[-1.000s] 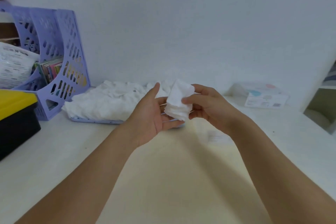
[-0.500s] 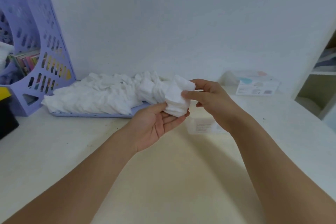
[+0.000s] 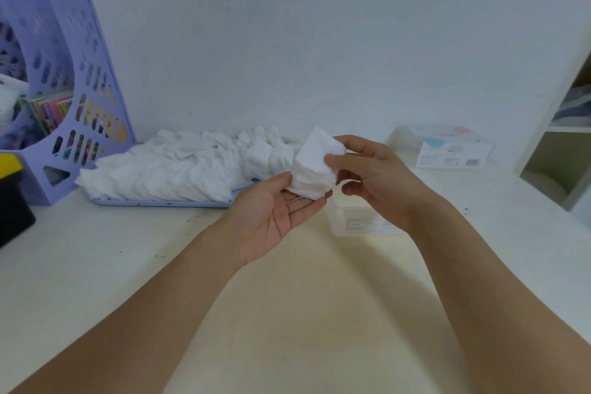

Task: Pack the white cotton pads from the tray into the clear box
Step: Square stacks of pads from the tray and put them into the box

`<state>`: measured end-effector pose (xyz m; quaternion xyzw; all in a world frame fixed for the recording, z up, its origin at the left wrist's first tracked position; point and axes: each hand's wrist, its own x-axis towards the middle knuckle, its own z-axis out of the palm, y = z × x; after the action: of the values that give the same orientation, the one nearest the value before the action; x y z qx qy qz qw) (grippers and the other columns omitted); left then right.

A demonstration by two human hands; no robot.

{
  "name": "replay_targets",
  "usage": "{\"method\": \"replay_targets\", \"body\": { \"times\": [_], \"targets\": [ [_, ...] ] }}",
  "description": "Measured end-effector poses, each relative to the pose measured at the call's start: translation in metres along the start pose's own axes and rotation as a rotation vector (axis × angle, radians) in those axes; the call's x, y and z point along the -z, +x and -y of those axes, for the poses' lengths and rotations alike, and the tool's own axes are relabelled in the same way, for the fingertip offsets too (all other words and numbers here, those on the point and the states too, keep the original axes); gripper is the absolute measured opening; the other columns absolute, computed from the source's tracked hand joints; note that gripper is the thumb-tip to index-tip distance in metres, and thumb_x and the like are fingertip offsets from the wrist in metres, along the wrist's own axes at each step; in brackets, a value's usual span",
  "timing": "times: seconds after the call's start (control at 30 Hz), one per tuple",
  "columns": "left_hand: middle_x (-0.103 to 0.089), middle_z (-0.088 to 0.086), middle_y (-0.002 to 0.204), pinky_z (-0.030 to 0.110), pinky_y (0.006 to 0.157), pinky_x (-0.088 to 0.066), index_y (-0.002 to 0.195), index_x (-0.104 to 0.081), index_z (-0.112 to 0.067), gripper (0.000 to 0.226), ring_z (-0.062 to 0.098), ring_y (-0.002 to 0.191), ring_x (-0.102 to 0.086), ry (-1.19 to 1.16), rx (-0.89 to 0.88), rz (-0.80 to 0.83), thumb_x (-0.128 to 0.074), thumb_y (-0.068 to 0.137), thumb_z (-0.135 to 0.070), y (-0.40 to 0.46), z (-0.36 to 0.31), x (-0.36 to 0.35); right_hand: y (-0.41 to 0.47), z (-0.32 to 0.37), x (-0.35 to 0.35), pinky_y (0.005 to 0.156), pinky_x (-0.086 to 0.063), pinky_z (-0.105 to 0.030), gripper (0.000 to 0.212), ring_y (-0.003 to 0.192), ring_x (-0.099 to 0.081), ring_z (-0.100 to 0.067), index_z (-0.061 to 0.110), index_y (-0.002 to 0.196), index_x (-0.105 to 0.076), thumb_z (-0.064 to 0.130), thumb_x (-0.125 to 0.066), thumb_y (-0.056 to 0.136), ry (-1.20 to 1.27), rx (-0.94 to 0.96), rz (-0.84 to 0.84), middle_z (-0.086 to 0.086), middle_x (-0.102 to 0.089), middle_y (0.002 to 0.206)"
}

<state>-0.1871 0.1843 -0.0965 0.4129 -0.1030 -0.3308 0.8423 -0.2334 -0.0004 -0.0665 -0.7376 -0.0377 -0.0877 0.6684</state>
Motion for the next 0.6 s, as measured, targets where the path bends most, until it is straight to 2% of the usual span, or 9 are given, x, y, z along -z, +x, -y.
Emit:
{"method": "replay_targets", "body": {
  "times": [0.2,0.43,0.6],
  "targets": [
    [-0.066,0.025,0.128,0.043,0.101,-0.052,0.137,-0.050,0.002,0.037,0.040,0.119,-0.064,0.032,-0.002,0.019,-0.037,0.108,-0.016,-0.0022,0.0001,-0.0023,0.0016,-0.0026,-0.0004,0.066,-0.043,-0.029,0.019,0.075,-0.060,-0.018,0.016,0.112,-0.074,0.011,-0.067,0.095,0.014,0.017,-0.032,-0.007,-0.072,0.089],
    [-0.067,0.024,0.125,0.041,0.097,-0.055,0.134,-0.052,0.002,0.035,0.038,0.116,-0.067,0.065,-0.005,0.021,-0.039,0.107,-0.016,-0.0042,-0.0013,-0.0028,0.0015,-0.0039,-0.0001,0.067,-0.046,-0.027,0.017,0.077,-0.062,-0.019,0.015,0.111,-0.074,0.011,-0.067,0.095,0.020,0.000,0.022,-0.006,-0.072,0.091],
    [-0.068,0.022,0.125,0.040,0.095,-0.057,0.134,-0.055,-0.005,0.043,0.038,0.115,-0.067,0.125,-0.006,-0.007,-0.050,0.103,-0.033,-0.0042,-0.0027,-0.0041,0.0022,-0.0063,0.0021,0.069,-0.045,-0.029,0.018,0.079,-0.064,-0.018,0.017,0.112,-0.073,0.012,-0.067,0.096,-0.069,0.019,0.046,-0.006,-0.070,0.094]
  ]
}}
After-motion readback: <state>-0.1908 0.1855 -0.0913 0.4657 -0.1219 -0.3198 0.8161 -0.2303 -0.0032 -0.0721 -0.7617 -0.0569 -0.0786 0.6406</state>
